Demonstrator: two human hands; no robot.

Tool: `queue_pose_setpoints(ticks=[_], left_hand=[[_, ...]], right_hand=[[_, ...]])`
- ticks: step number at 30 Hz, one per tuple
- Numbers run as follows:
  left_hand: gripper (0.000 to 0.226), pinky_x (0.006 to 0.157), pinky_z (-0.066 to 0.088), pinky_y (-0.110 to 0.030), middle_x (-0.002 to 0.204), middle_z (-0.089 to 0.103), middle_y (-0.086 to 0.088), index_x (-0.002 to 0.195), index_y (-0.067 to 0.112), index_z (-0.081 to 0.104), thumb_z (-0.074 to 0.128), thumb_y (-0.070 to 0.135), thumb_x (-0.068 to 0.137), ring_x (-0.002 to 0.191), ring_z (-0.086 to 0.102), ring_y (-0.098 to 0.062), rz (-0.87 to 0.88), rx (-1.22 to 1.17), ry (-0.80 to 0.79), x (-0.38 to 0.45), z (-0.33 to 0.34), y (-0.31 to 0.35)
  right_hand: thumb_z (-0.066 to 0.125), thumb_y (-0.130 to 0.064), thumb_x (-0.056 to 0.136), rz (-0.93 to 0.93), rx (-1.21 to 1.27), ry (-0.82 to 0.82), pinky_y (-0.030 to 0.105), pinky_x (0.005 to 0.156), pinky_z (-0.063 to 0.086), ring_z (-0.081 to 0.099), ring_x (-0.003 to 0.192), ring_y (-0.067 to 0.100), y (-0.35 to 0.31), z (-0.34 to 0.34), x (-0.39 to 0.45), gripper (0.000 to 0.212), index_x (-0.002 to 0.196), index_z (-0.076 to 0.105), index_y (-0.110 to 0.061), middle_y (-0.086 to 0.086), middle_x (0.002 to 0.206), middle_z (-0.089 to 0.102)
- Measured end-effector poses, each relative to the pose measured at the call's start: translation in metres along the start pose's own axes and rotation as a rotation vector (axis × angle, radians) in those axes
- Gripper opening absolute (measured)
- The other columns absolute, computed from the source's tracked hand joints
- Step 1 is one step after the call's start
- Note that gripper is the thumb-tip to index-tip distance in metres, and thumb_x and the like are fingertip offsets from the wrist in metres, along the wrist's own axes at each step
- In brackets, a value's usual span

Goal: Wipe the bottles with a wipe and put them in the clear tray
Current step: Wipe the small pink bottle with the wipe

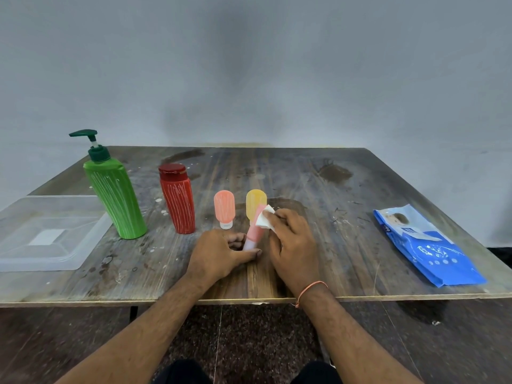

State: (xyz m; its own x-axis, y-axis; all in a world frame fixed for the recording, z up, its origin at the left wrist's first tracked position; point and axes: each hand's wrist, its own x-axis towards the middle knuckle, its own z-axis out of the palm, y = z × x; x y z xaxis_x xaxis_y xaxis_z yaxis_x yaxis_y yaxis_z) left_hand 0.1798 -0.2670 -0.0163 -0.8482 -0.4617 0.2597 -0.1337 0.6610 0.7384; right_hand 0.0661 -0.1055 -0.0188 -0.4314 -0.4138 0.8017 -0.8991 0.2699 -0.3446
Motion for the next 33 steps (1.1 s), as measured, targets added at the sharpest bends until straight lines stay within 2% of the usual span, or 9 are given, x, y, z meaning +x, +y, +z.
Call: queue_pose_setpoints(ticks=[4, 6, 8, 13, 16, 19, 22, 29, 33], left_hand=[[0.05, 0.089, 0.062, -0.034, 0.098, 0.078, 0.025, 0.118, 0.036, 0.079, 0.088, 0.058, 0.074, 0.092, 0.072, 0.009, -0.008, -0.026, -0.017, 0.0001, 0.0001, -0.0007], [0.051, 0.089, 0.062, -0.033, 0.098, 0.078, 0.025, 0.118, 0.037, 0.079, 0.088, 0.058, 0.073, 0.092, 0.072, 0.01, -0.016, -0.017, -0.015, -0.0001, 0.0002, -0.001], [0.051, 0.089, 0.062, -0.032, 0.098, 0.078, 0.024, 0.117, 0.036, 0.079, 0.089, 0.058, 0.072, 0.091, 0.072, 0.01, -0.024, -0.013, -0.011, -0.0004, 0.0005, -0.0006], [0.053, 0.089, 0.062, -0.032, 0.1, 0.078, 0.023, 0.119, 0.035, 0.079, 0.089, 0.058, 0.072, 0.091, 0.072, 0.01, -0.037, -0.011, -0.009, 0.0, 0.0003, 0.0001], [0.058, 0.09, 0.062, -0.03, 0.102, 0.078, 0.022, 0.121, 0.034, 0.078, 0.088, 0.061, 0.071, 0.092, 0.071, 0.01, -0.038, 0.0, -0.012, 0.0005, 0.0006, -0.0008], [0.059, 0.091, 0.061, -0.029, 0.104, 0.079, 0.021, 0.121, 0.032, 0.078, 0.089, 0.06, 0.07, 0.093, 0.071, 0.011, -0.045, -0.002, -0.003, 0.0011, 0.0018, -0.0019], [0.059, 0.092, 0.061, -0.029, 0.105, 0.078, 0.022, 0.121, 0.032, 0.078, 0.089, 0.061, 0.07, 0.095, 0.071, 0.011, -0.049, -0.015, -0.013, 0.0016, 0.002, -0.0027], [0.049, 0.096, 0.059, -0.031, 0.104, 0.077, 0.026, 0.118, 0.036, 0.079, 0.087, 0.057, 0.075, 0.098, 0.071, 0.011, -0.043, -0.043, -0.051, 0.0035, 0.0016, -0.0034], [0.032, 0.095, 0.059, -0.034, 0.1, 0.077, 0.029, 0.112, 0.038, 0.081, 0.085, 0.049, 0.083, 0.097, 0.071, 0.009, -0.025, -0.041, -0.071, 0.0043, 0.0013, -0.0053]], right_hand=[[0.066, -0.002, 0.091, -0.073, 0.015, -0.02, 0.03, 0.09, 0.051, 0.061, 0.103, 0.025, -0.0038, -0.0013, -0.0005, 0.037, 0.125, 0.077, -0.011, 0.003, 0.122, 0.064], [0.067, -0.001, 0.091, -0.015, 0.022, -0.006, 0.031, 0.09, 0.052, 0.062, 0.105, 0.025, -0.0014, -0.0005, -0.0016, 0.034, 0.122, 0.077, -0.01, 0.003, 0.122, 0.065], [0.06, -0.005, 0.095, 0.036, 0.026, -0.001, 0.036, 0.09, 0.054, 0.062, 0.106, 0.026, 0.0005, 0.0001, -0.0009, 0.034, 0.124, 0.076, -0.009, 0.004, 0.123, 0.065], [0.055, -0.008, 0.096, -0.012, 0.035, -0.029, 0.035, 0.091, 0.054, 0.062, 0.107, 0.026, -0.0033, -0.0025, 0.0006, 0.038, 0.128, 0.075, -0.009, 0.004, 0.125, 0.064], [0.054, -0.01, 0.096, 0.041, 0.049, -0.014, 0.036, 0.093, 0.056, 0.064, 0.109, 0.024, -0.0024, -0.0024, -0.0004, 0.036, 0.125, 0.077, -0.009, 0.003, 0.124, 0.065], [0.056, -0.005, 0.096, 0.097, 0.057, -0.01, 0.04, 0.093, 0.057, 0.064, 0.113, 0.023, 0.0014, -0.0014, 0.001, 0.036, 0.127, 0.074, -0.008, 0.003, 0.126, 0.064], [0.061, 0.0, 0.095, 0.061, 0.061, -0.025, 0.037, 0.095, 0.056, 0.064, 0.114, 0.023, 0.0011, -0.003, 0.0019, 0.039, 0.131, 0.073, -0.008, 0.003, 0.128, 0.065], [0.058, -0.001, 0.095, 0.084, 0.087, 0.02, 0.041, 0.092, 0.058, 0.067, 0.111, 0.023, 0.0035, 0.0008, 0.0016, 0.035, 0.124, 0.076, -0.008, 0.003, 0.122, 0.067], [0.066, 0.01, 0.091, 0.044, 0.107, 0.017, 0.03, 0.093, 0.056, 0.066, 0.111, 0.019, -0.001, -0.0028, 0.0025, 0.041, 0.127, 0.075, -0.007, 0.002, 0.122, 0.067]])
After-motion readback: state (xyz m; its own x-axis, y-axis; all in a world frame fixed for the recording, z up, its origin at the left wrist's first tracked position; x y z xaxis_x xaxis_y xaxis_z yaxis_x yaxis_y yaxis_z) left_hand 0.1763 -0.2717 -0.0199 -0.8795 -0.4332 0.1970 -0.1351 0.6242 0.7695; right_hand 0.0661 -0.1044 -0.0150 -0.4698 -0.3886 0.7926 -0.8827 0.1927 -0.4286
